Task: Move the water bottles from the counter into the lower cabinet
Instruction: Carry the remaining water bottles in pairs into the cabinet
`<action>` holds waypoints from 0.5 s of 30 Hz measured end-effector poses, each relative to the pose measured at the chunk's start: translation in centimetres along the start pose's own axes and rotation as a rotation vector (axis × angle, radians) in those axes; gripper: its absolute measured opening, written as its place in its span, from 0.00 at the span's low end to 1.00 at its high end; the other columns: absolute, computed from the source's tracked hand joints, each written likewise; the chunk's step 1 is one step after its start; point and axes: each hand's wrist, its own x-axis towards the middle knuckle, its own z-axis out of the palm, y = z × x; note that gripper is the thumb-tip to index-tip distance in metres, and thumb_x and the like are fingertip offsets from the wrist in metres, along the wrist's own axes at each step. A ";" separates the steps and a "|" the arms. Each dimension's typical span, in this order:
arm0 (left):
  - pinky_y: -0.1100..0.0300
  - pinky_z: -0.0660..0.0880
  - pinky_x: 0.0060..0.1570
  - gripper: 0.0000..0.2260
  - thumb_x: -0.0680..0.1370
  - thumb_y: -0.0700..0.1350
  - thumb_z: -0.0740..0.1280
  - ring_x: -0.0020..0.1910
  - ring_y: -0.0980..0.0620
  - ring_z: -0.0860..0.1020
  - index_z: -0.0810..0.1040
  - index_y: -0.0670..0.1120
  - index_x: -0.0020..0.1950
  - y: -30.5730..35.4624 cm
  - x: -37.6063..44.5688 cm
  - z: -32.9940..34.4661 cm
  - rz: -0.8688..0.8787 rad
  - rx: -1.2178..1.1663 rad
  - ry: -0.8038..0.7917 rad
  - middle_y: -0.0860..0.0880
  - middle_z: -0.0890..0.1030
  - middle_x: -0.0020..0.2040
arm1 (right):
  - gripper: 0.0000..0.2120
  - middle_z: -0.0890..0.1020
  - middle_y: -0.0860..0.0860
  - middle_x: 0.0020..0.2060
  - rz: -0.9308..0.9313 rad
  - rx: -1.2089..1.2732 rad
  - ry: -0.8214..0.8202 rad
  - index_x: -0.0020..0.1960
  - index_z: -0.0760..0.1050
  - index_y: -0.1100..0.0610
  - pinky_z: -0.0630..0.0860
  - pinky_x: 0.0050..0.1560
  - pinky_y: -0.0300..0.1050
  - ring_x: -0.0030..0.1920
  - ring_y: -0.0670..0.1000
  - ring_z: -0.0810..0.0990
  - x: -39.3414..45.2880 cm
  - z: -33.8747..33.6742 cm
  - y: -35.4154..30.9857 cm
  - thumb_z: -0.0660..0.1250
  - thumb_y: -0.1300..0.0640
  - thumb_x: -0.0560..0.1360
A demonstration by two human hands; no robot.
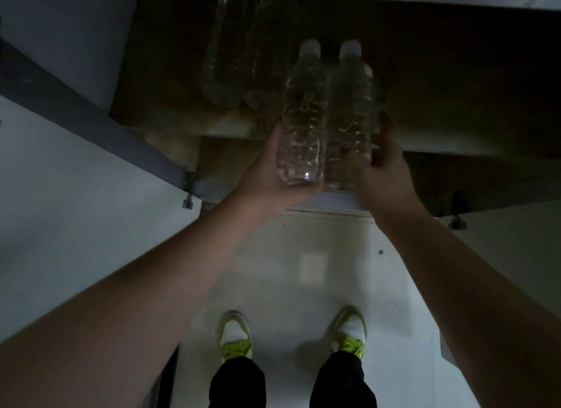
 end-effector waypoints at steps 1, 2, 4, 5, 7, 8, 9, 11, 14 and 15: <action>0.79 0.72 0.42 0.51 0.67 0.42 0.80 0.52 0.73 0.76 0.51 0.58 0.79 0.0 -0.1 -0.3 0.013 0.048 -0.010 0.61 0.74 0.63 | 0.32 0.75 0.46 0.63 -0.024 0.055 -0.049 0.73 0.59 0.39 0.78 0.57 0.47 0.60 0.46 0.78 -0.3 -0.4 0.2 0.69 0.48 0.73; 0.80 0.71 0.40 0.51 0.68 0.40 0.79 0.50 0.74 0.75 0.49 0.56 0.80 0.1 -0.3 -0.5 0.029 0.080 -0.017 0.62 0.73 0.62 | 0.31 0.77 0.42 0.60 -0.057 0.088 -0.109 0.71 0.60 0.36 0.78 0.56 0.42 0.58 0.42 0.79 -0.8 -0.8 0.3 0.70 0.54 0.75; 0.81 0.69 0.41 0.49 0.69 0.40 0.79 0.51 0.75 0.74 0.51 0.55 0.80 0.3 -0.6 -0.7 0.093 0.144 -0.002 0.60 0.71 0.64 | 0.33 0.78 0.43 0.60 -0.145 0.033 -0.201 0.67 0.62 0.37 0.77 0.55 0.37 0.58 0.40 0.79 -1.6 -1.4 0.9 0.70 0.65 0.74; 0.80 0.69 0.46 0.48 0.68 0.43 0.79 0.56 0.72 0.72 0.53 0.55 0.80 0.5 -0.7 -0.7 0.141 0.232 0.041 0.56 0.69 0.69 | 0.34 0.76 0.47 0.63 -0.181 -0.038 -0.209 0.69 0.62 0.40 0.77 0.57 0.38 0.61 0.41 0.78 -1.7 -1.5 1.5 0.71 0.66 0.73; 0.72 0.65 0.57 0.45 0.67 0.48 0.80 0.63 0.62 0.65 0.59 0.53 0.78 0.8 -1.0 -0.6 0.232 0.440 0.167 0.49 0.63 0.74 | 0.40 0.66 0.52 0.72 -0.230 -0.233 -0.182 0.76 0.56 0.44 0.75 0.65 0.48 0.68 0.48 0.73 -1.4 -1.6 2.1 0.72 0.62 0.72; 0.70 0.64 0.58 0.42 0.67 0.48 0.79 0.64 0.60 0.63 0.62 0.52 0.77 0.9 -1.0 -0.4 0.268 0.495 0.220 0.47 0.62 0.74 | 0.42 0.61 0.52 0.74 -0.234 -0.359 -0.134 0.78 0.54 0.46 0.73 0.68 0.51 0.70 0.50 0.70 -1.2 -1.6 2.2 0.73 0.60 0.72; 0.70 0.64 0.58 0.40 0.67 0.49 0.79 0.64 0.59 0.63 0.65 0.51 0.75 0.9 -1.0 -0.2 0.300 0.522 0.254 0.46 0.64 0.73 | 0.41 0.58 0.53 0.75 -0.237 -0.468 -0.072 0.78 0.54 0.47 0.71 0.69 0.50 0.71 0.52 0.68 -1.0 -1.4 2.2 0.73 0.60 0.72; 0.73 0.63 0.55 0.37 0.67 0.49 0.78 0.63 0.56 0.67 0.69 0.49 0.73 1.2 -0.6 0.2 0.344 0.563 0.300 0.45 0.67 0.71 | 0.38 0.59 0.55 0.74 -0.315 -0.608 0.045 0.77 0.58 0.48 0.71 0.69 0.48 0.71 0.54 0.67 -0.9 -0.8 2.1 0.73 0.61 0.73; 0.62 0.70 0.57 0.35 0.68 0.50 0.78 0.65 0.48 0.71 0.70 0.49 0.73 1.6 0.5 0.5 0.359 0.625 0.326 0.44 0.68 0.71 | 0.35 0.64 0.57 0.73 -0.406 -0.644 0.149 0.76 0.62 0.50 0.74 0.65 0.47 0.69 0.56 0.71 -0.1 -0.2 2.0 0.71 0.65 0.74; 0.58 0.72 0.59 0.35 0.69 0.50 0.77 0.67 0.47 0.71 0.70 0.50 0.73 1.8 1.0 0.5 0.373 0.652 0.326 0.44 0.68 0.72 | 0.34 0.65 0.57 0.73 -0.416 -0.641 0.163 0.75 0.62 0.50 0.74 0.65 0.47 0.68 0.57 0.72 0.4 -0.2 2.1 0.70 0.66 0.74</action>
